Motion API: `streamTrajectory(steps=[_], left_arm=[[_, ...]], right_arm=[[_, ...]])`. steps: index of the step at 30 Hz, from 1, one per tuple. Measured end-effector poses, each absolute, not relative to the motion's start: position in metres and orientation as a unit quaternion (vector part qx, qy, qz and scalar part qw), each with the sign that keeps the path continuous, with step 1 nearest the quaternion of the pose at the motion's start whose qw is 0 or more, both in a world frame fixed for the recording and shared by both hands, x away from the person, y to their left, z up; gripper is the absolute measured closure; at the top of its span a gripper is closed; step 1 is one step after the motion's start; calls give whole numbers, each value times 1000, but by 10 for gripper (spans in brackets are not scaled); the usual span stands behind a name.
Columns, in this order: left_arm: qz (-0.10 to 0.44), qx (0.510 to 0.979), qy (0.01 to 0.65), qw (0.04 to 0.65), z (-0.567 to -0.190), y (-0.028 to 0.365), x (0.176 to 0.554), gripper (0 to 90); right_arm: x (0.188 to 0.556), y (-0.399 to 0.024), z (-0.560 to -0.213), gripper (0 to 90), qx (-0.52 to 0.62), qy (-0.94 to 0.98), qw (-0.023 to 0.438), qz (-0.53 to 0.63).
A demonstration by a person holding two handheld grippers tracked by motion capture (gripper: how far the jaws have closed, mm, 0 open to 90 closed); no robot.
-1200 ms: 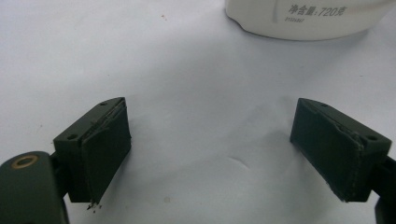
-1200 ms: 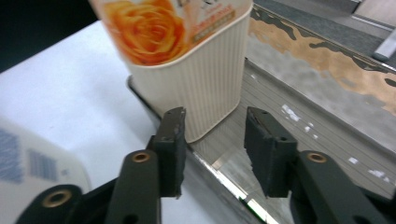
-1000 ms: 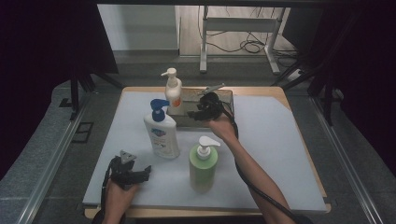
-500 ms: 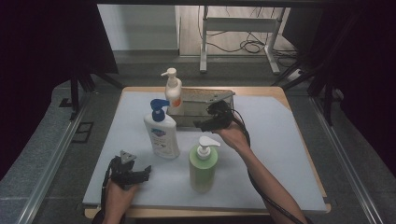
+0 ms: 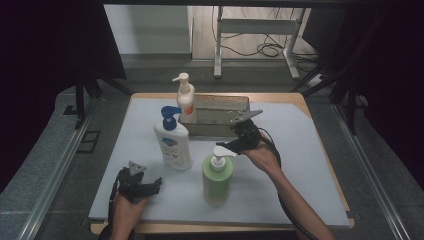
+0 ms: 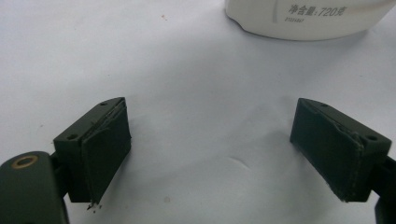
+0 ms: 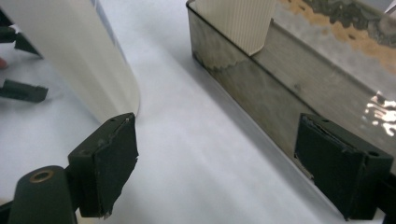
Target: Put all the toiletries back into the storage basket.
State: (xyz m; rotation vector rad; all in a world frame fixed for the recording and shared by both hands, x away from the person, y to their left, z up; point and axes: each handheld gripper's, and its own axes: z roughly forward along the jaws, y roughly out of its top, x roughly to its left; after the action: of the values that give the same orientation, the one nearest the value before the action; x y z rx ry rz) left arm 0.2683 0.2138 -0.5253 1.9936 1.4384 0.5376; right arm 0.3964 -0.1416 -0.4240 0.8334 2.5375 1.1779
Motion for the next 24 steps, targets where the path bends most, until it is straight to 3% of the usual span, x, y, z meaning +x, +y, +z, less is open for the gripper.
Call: streamTrajectory(steps=[16,24], left_arm=[[204,753,544,308,-525,214,268,117],[204,753,544,308,-525,214,268,117]], right_arm=[[370,-177,-430,87,279,864,116,402],[356,-193,-443,14,271,866,112,406]])
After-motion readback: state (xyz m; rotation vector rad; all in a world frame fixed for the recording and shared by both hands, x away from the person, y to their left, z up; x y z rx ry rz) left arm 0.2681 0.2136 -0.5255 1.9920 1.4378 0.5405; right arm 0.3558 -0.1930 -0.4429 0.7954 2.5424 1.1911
